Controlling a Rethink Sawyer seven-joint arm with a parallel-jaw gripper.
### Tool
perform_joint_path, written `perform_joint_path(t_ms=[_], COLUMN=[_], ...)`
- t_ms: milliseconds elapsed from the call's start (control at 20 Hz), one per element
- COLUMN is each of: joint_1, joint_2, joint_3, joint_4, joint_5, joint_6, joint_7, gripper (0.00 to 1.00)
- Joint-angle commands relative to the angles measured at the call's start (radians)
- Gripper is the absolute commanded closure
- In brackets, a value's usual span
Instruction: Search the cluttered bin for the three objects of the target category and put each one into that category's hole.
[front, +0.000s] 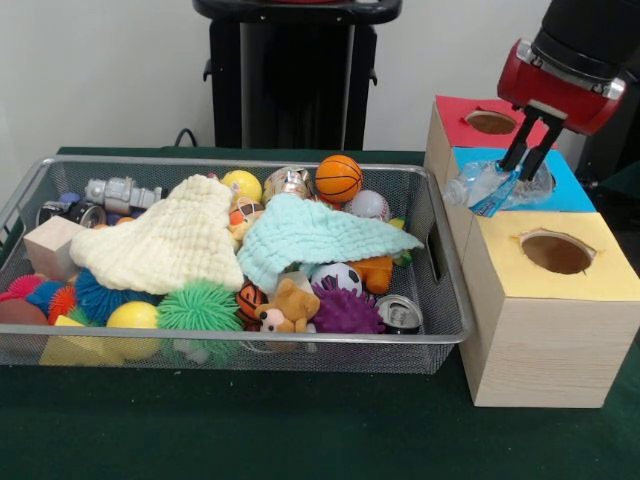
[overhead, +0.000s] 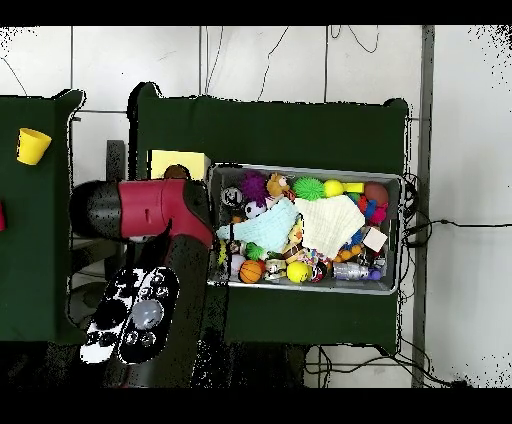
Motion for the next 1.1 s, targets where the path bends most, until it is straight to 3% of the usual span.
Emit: perform_joint_path(t_ms=[50, 350, 750, 850, 1000, 1100], joint_1=[-0.010, -0.034, -0.051, -0.041, 0.012, 0.028], joint_2=[0.128, 0.189, 0.186, 0.157, 0.047, 0.014], joint_3=[0.009, 0.012, -0.006, -0.018, -0.044, -0.052], joint_4=[-0.064, -0.169, -0.214, -0.198, -0.087, -0.049], joint_5=[0.040, 0.052, 0.064, 0.064, 0.063, 0.063], joint_6=[0.137, 0.189, 0.281, 0.307, 0.326, 0.326], joint_7=[0.295, 0.296, 0.290, 0.290, 0.293, 0.293], gripper=[1.00, 1.00, 1.00, 1.00, 1.00, 1.00])
